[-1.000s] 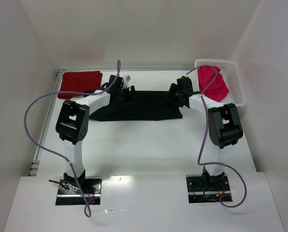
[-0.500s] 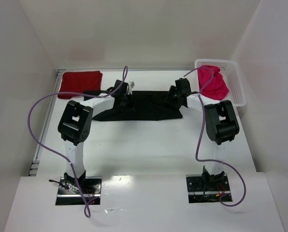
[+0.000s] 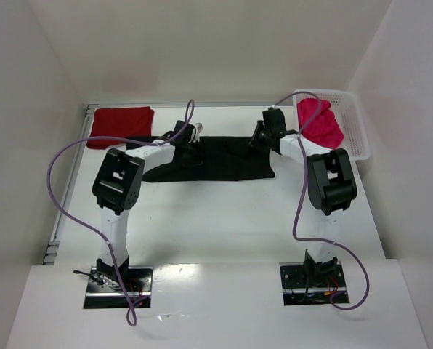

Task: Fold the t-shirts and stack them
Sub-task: Fold the other side of the tshirt into a rectangle

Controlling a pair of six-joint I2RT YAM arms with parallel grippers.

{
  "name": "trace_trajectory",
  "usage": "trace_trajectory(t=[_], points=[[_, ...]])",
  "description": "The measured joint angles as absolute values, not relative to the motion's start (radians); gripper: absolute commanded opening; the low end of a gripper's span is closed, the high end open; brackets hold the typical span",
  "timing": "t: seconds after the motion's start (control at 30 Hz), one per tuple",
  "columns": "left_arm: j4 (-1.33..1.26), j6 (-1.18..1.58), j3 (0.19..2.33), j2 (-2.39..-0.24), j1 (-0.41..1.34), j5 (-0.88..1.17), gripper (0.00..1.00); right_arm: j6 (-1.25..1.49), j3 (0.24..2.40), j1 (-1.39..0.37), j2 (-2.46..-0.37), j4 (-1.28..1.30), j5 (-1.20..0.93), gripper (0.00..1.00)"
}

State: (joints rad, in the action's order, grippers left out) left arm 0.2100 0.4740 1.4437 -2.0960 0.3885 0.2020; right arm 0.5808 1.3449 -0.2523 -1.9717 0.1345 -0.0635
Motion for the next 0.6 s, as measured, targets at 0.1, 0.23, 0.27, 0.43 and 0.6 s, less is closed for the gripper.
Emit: trace_trajectory(t=[0.1, 0.23, 0.27, 0.43, 0.6], points=[[0.207, 0.474, 1.439, -2.096, 0.389, 0.203, 0.19, 0.577, 1.394, -0.252, -1.972, 0.135, -0.061, 0.26], [0.195, 0.474, 1.431, -2.095, 0.387, 0.212, 0.19, 0.574, 1.45, -0.252, -1.974, 0.133, -0.048, 0.26], [0.19, 0.473, 1.427, -2.094, 0.387, 0.215, 0.19, 0.574, 1.463, -0.252, -1.98, 0.132, -0.042, 0.29], [0.173, 0.469, 1.398, -2.078, 0.388, 0.234, 0.19, 0.571, 1.505, -0.252, -2.034, 0.125, -0.029, 0.56], [0.191, 0.454, 1.372, -2.059, 0.39, 0.268, 0.18, 0.562, 1.505, -0.252, -2.049, 0.154, -0.015, 0.71]])
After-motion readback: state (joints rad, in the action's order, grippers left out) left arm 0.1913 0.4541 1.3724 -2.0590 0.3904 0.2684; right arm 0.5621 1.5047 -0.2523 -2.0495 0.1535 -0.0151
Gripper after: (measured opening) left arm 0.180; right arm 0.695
